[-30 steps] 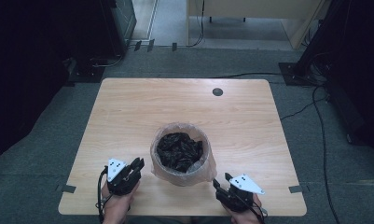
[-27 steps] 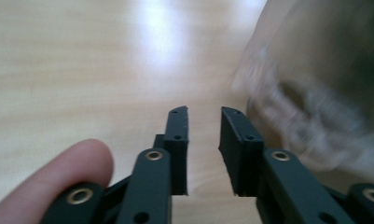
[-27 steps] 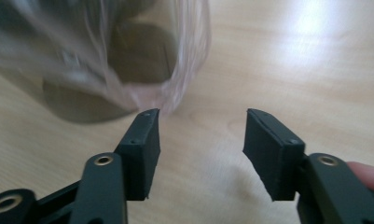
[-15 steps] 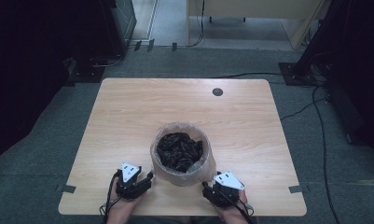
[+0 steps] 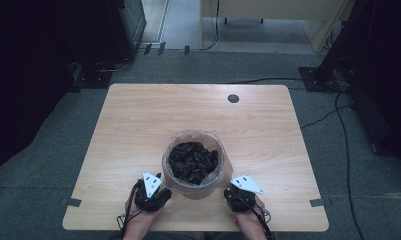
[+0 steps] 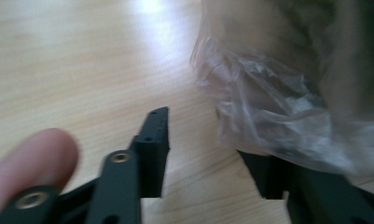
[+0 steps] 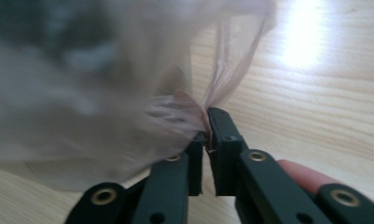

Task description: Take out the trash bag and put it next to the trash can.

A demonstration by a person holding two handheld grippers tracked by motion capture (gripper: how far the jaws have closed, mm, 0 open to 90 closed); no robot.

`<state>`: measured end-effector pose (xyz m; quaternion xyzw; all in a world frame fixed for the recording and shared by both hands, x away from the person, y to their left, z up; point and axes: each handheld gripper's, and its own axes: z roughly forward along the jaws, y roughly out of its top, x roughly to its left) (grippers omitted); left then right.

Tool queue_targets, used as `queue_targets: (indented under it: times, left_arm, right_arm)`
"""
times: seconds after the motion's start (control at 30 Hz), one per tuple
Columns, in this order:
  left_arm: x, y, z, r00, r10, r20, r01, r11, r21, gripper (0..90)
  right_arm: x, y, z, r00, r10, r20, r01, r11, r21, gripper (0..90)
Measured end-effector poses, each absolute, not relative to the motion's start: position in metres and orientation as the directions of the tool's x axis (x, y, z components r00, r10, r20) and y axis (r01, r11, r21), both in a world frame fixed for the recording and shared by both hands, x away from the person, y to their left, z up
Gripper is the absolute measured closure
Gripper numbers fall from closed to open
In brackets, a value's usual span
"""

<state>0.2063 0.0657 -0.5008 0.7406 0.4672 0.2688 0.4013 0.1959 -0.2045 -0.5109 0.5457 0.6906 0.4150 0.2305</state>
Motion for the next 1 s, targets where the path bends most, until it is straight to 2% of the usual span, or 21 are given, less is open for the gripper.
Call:
queue_targets:
  times: [0.13, 0.2, 0.37, 0.47, 0.7, 0.8, 0.9, 1.0]
  left_arm:
    - [0.200, 0.065, -0.491, 0.454, 0.891, -0.001, 0.421, -0.214, 0.881, 83.1]
    - [0.198, 0.068, -0.484, 0.455, 0.890, -0.035, 0.421, -0.181, 0.889, 89.9]
    - [0.192, 0.077, -0.458, 0.449, 0.891, -0.069, 0.391, -0.126, 0.912, 90.0]
    - [0.189, 0.079, -0.444, 0.454, 0.886, -0.088, 0.369, -0.098, 0.924, 90.0]
    - [0.187, 0.073, -0.409, 0.458, 0.888, -0.051, 0.294, -0.097, 0.951, 90.0]
    - [0.191, 0.068, -0.397, 0.475, 0.879, -0.035, 0.268, -0.106, 0.958, 90.0]
    - [0.197, 0.059, -0.379, 0.507, 0.861, -0.037, 0.245, -0.104, 0.964, 90.0]
    - [0.198, 0.045, -0.355, 0.609, 0.791, -0.055, 0.201, -0.087, 0.976, 90.0]
  right_arm:
    - [0.198, -0.201, -0.504, -0.309, 0.940, 0.142, 0.545, 0.053, 0.837, 90.0]
    - [0.197, -0.201, -0.496, -0.305, 0.941, 0.148, 0.521, 0.035, 0.853, 90.0]
    - [0.191, -0.204, -0.471, -0.279, 0.948, 0.155, 0.455, -0.012, 0.891, 90.0]
    - [0.187, -0.201, -0.454, -0.288, 0.951, 0.117, 0.402, 0.009, 0.915, 90.0]
    - [0.187, -0.192, -0.419, -0.223, 0.974, 0.045, 0.293, 0.023, 0.956, 90.0]
    - [0.191, -0.188, -0.406, -0.248, 0.968, 0.031, 0.260, 0.035, 0.965, 90.0]
    - [0.198, -0.181, -0.389, -0.312, 0.949, 0.029, 0.233, 0.047, 0.971, 90.0]
    - [0.208, -0.169, -0.363, -0.402, 0.915, 0.040, 0.199, 0.045, 0.979, 90.0]
